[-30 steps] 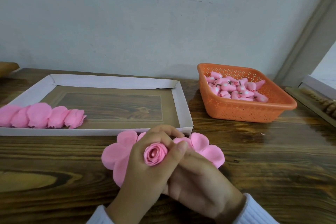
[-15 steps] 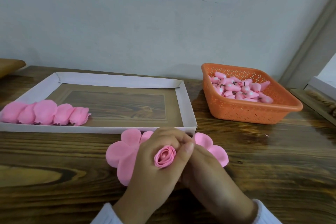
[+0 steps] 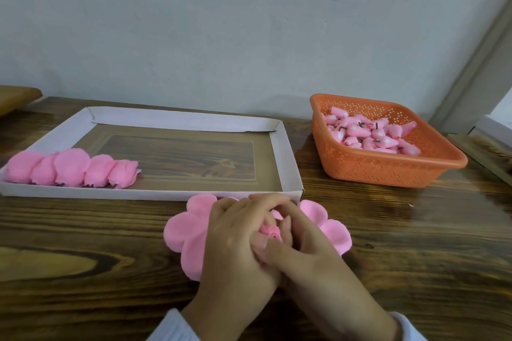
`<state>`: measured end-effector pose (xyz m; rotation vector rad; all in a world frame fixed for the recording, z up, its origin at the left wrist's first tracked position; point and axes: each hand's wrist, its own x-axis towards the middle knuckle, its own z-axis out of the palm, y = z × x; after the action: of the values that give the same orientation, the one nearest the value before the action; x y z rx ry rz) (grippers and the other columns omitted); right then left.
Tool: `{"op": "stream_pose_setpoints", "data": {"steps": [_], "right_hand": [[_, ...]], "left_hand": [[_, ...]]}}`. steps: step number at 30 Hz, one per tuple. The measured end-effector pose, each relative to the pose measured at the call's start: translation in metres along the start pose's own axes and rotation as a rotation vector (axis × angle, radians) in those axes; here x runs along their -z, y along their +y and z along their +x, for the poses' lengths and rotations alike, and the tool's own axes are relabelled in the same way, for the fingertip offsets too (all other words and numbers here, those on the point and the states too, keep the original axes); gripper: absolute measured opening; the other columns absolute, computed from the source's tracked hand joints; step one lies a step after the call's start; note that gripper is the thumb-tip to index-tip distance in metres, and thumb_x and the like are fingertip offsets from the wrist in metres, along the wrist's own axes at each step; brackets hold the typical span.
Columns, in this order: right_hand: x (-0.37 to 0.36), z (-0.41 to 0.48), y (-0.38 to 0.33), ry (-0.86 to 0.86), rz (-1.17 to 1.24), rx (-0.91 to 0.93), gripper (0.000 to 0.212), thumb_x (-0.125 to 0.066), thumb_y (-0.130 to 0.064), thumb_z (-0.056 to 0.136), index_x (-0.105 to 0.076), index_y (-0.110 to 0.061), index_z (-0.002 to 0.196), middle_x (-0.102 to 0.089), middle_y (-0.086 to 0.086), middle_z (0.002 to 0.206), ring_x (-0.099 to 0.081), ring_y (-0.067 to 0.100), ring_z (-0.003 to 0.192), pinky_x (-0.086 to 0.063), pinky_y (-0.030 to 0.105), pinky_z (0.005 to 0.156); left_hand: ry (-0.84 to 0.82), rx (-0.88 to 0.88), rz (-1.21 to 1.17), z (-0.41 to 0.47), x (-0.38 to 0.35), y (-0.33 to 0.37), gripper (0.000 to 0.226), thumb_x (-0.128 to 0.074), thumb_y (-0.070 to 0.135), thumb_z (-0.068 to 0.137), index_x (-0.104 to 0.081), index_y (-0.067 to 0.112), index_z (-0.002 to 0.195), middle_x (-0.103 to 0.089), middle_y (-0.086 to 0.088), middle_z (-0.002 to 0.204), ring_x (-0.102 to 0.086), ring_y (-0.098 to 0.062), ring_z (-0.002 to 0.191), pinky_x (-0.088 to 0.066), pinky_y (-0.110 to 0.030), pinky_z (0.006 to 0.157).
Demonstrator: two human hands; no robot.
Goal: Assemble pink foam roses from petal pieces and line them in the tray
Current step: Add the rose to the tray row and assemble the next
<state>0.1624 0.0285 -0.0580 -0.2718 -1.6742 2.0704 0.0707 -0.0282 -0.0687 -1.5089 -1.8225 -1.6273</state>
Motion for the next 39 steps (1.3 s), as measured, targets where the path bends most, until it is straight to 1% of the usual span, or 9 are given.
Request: {"op": "stream_pose_setpoints", "data": {"steps": [3,6,10,15,18,25,29,34,39], "right_hand": [[-0.001,0.001,0.001,-0.011,0.009,0.003,0.037,-0.071,-0.028,0.080,-0.064,-0.021,0.115,-0.068,0.008,0.119,-0.062,0.024,0.116,-0.051,0.030,0.091],[0.000,0.003,0.006,-0.007,0.035,-0.056,0.044,-0.051,-0.050,0.093,-0.062,-0.018,0.121,-0.066,0.002,0.122,-0.062,0.020,0.113,-0.053,0.032,0.089],[0.001,0.007,0.012,0.054,0.081,-0.097,0.024,-0.053,-0.037,0.092,-0.071,-0.030,0.107,-0.067,0.009,0.102,-0.062,0.019,0.085,-0.050,0.037,0.077],[-0.001,0.005,0.013,0.028,-0.054,0.024,0.023,-0.061,-0.023,0.090,-0.067,-0.021,0.112,-0.067,0.008,0.091,-0.060,0.019,0.081,-0.051,0.034,0.077],[-0.001,0.005,0.007,0.053,0.160,0.016,0.021,-0.056,-0.018,0.091,-0.071,-0.010,0.104,-0.066,0.016,0.093,-0.061,0.025,0.087,-0.052,0.037,0.081],[0.004,0.007,0.005,-0.065,0.413,0.009,0.040,-0.072,-0.038,0.082,-0.070,-0.009,0.109,-0.052,0.020,0.106,-0.041,0.036,0.107,-0.033,0.048,0.090],[0.005,0.009,0.007,-0.042,0.446,-0.049,0.037,-0.062,-0.036,0.088,-0.064,-0.004,0.107,-0.039,0.022,0.106,-0.038,0.033,0.101,-0.036,0.045,0.088],[0.006,0.009,0.009,0.006,0.496,-0.145,0.043,-0.057,-0.038,0.084,-0.061,-0.005,0.111,-0.048,0.022,0.108,-0.052,0.025,0.091,-0.045,0.036,0.082],[0.006,0.007,0.009,-0.005,0.410,-0.218,0.043,-0.050,-0.036,0.088,-0.060,-0.008,0.119,-0.069,0.010,0.087,-0.064,0.017,0.072,-0.053,0.028,0.068]], "left_hand": [[0.021,0.047,-0.053,-0.001,0.000,0.001,0.027,-0.054,0.033,0.080,-0.055,0.041,0.106,-0.051,0.036,0.081,-0.051,-0.004,0.076,-0.047,-0.026,0.067],[0.051,0.275,-0.356,0.001,0.004,0.006,0.019,-0.059,0.041,0.078,-0.062,0.051,0.094,-0.065,0.020,0.084,-0.065,-0.012,0.076,-0.055,-0.031,0.063],[0.073,0.504,-0.703,0.007,0.010,0.007,0.015,-0.059,0.030,0.082,-0.070,0.040,0.087,-0.070,0.008,0.071,-0.067,-0.002,0.065,-0.048,-0.016,0.046],[-0.023,0.524,-0.807,0.009,0.011,0.005,0.021,-0.061,0.037,0.081,-0.067,0.042,0.101,-0.073,0.006,0.097,-0.071,-0.009,0.085,-0.049,-0.015,0.052],[-0.152,0.446,-0.876,0.007,0.009,0.006,0.052,-0.065,0.036,0.076,-0.049,0.031,0.126,-0.067,0.004,0.116,-0.067,-0.011,0.101,-0.053,-0.019,0.072],[-0.054,0.452,-0.848,0.007,0.007,0.007,0.051,-0.070,0.032,0.065,-0.038,0.008,0.096,-0.072,0.005,0.073,-0.058,-0.001,0.052,-0.044,-0.014,0.045],[-0.101,0.423,-0.849,0.008,0.011,0.002,0.050,-0.071,0.027,0.068,-0.042,-0.013,0.076,-0.059,0.006,0.055,-0.054,-0.001,0.047,-0.043,-0.015,0.044],[-0.147,0.488,-0.800,0.016,0.016,0.005,0.033,-0.076,0.029,0.065,-0.046,0.019,0.055,-0.057,0.003,0.051,-0.050,-0.003,0.039,-0.037,-0.018,0.035],[0.184,0.353,-0.381,0.066,0.039,-0.020,0.041,-0.075,0.016,0.078,-0.040,0.013,0.058,-0.050,0.014,0.046,-0.041,0.003,0.042,-0.034,-0.009,0.045]]}}
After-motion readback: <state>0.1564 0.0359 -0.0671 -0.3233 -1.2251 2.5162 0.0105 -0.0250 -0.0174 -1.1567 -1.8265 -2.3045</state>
